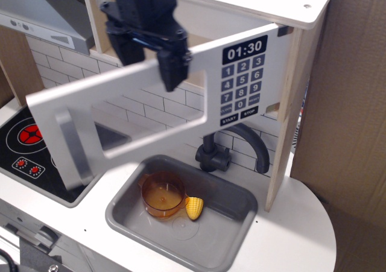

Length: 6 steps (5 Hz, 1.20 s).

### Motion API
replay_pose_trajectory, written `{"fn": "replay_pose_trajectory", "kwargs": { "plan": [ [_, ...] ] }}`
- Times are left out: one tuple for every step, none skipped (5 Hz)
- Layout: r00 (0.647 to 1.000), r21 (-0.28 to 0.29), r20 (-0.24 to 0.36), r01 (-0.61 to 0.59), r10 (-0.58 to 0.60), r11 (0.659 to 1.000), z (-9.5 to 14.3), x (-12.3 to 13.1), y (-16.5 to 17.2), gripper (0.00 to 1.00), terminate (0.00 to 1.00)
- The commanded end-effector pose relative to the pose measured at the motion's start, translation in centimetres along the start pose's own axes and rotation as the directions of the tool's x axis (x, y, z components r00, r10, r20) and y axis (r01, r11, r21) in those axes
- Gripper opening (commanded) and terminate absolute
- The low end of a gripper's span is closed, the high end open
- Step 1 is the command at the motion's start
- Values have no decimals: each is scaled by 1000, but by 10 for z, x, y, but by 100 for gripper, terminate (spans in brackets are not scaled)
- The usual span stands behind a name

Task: Close microwave

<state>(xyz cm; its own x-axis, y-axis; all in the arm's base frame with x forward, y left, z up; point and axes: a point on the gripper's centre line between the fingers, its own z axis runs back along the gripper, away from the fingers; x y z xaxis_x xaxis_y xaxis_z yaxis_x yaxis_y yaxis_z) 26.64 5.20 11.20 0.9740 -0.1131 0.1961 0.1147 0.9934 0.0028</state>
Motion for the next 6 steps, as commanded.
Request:
{"fn": "replay_pose_trajectory", "kwargs": {
  "plan": [
    [996, 130, 72, 38, -48, 991, 25, 22, 54, 100, 0],
    [999, 190, 47, -9, 0, 982, 44, 18, 45, 100, 0],
    [984, 269, 45, -176, 171, 947, 54, -8, 8, 100, 0],
    [969, 339, 56, -246, 242, 908, 47, -26, -21, 100, 0],
    [933, 260, 50, -357, 356, 897, 21, -36, -37, 100, 0],
    [918, 136, -4, -392, 397, 910, -12, -30, -32, 100, 0]
  ]
}}
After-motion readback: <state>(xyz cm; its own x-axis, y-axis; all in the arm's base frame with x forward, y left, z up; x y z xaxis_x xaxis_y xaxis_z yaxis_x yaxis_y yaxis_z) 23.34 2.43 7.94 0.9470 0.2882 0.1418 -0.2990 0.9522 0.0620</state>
